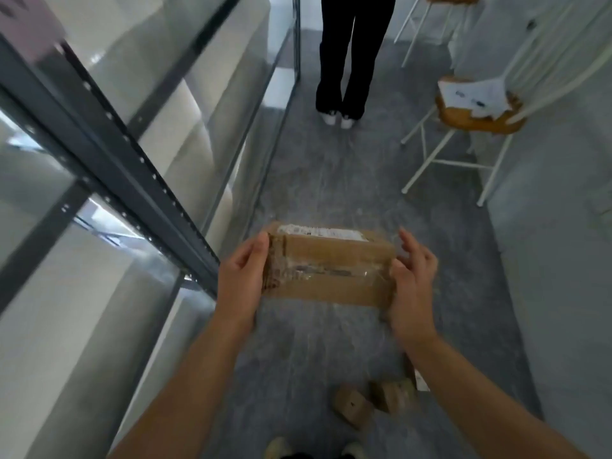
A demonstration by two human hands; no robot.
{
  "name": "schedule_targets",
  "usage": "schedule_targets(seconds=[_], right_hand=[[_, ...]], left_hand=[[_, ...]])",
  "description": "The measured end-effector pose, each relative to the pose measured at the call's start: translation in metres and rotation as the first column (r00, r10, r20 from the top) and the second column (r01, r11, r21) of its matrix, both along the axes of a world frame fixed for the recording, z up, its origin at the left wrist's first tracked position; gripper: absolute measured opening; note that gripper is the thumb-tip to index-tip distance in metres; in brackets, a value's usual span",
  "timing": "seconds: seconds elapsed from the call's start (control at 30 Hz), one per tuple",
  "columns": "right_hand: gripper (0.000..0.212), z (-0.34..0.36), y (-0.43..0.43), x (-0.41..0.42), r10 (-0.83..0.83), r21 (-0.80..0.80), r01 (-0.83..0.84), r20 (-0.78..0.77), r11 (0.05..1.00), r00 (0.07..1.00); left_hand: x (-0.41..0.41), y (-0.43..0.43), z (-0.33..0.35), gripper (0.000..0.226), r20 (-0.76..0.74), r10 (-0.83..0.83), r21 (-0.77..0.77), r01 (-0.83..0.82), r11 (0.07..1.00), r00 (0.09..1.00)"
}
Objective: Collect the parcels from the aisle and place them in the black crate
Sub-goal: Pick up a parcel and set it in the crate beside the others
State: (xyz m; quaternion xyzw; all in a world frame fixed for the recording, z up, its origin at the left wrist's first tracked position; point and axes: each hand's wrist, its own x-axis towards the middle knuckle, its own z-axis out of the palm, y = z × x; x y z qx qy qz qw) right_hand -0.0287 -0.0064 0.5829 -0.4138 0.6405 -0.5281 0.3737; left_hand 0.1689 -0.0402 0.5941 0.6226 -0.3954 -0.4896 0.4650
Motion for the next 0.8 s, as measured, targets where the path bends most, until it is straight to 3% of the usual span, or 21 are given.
schedule_targets(seconds=[0.17,0.3,0.4,0.53,0.7,0.8], right_hand=[[0.045,0.146,-0.007,0.008,-0.177,-0.154,0.201,0.155,0.967,0.972],[0.038,0.194,0.0,0.01,-0.184,-0.326,0.205,0.092,0.923,0.979],[0.04,0.21,0.017,0.014,-0.185,-0.467,0.177,0.03,0.866,0.982],[0.049,0.216,0.036,0.02,-0.158,-0.59,0.112,-0.028,0.8,0.987],[0.055,0.229,0.041,0.024,0.005,-0.606,0.001,0.008,0.796,1.0],[0.034,0.25,0.015,0.007,0.24,-0.389,-0.167,0.147,0.906,0.96]], left_hand=[[-0.005,-0.007,0.149,0.023,-0.094,-0.078,-0.225,0.055,0.973,0.993],[-0.005,0.001,0.197,0.018,-0.18,-0.112,-0.307,0.053,0.95,0.977],[0.0,0.006,0.208,0.036,-0.265,-0.144,-0.305,0.059,0.951,0.953],[0.006,0.016,0.211,0.065,-0.209,-0.253,-0.355,0.168,0.92,0.945],[0.025,0.038,0.222,0.04,-0.109,-0.156,-0.515,0.079,0.853,0.982],[0.032,0.055,0.235,0.041,0.003,-0.116,-0.575,0.097,0.813,0.993]])
